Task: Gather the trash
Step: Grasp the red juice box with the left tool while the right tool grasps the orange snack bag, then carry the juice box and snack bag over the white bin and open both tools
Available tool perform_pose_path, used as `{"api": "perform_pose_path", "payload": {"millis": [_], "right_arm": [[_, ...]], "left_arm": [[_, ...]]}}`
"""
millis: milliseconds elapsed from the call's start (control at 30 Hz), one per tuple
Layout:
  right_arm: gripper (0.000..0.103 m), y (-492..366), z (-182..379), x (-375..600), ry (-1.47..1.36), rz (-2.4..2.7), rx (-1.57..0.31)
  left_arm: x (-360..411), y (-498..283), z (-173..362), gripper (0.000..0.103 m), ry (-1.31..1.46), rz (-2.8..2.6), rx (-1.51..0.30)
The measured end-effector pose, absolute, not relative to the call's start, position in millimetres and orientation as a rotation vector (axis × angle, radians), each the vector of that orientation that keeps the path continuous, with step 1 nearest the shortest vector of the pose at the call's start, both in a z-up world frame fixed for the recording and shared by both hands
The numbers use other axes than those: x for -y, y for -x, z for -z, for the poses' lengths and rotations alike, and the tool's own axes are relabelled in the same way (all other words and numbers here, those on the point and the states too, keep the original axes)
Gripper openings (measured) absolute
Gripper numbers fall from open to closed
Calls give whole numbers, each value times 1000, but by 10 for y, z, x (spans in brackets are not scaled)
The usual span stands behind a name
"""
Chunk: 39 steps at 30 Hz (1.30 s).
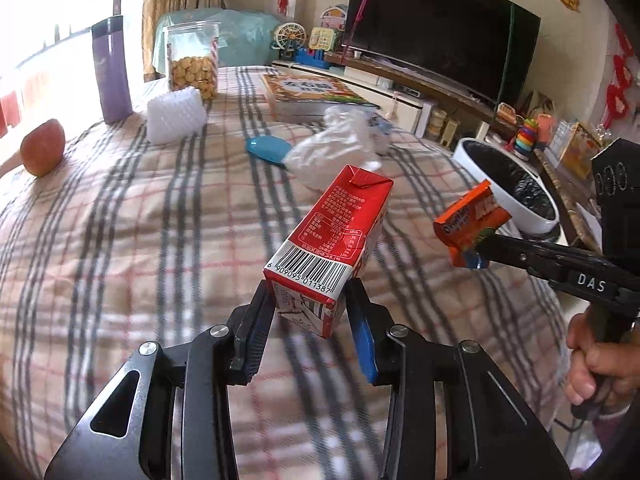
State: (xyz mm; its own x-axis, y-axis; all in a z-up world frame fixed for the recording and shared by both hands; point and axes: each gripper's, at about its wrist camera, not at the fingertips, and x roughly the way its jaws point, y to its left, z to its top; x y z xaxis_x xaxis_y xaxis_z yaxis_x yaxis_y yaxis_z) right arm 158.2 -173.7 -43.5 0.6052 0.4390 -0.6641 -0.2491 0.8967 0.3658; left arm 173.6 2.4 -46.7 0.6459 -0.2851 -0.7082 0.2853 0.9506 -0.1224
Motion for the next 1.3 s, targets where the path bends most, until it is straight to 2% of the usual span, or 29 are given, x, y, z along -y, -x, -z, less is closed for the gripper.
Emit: {"api": "perform_pose_path", "payload": {"millis": [1300], "right_arm": [[11, -1261, 144, 3124, -361, -179, -712]], "left_arm": [[1446, -1815, 166, 36, -120, 542, -751]]}}
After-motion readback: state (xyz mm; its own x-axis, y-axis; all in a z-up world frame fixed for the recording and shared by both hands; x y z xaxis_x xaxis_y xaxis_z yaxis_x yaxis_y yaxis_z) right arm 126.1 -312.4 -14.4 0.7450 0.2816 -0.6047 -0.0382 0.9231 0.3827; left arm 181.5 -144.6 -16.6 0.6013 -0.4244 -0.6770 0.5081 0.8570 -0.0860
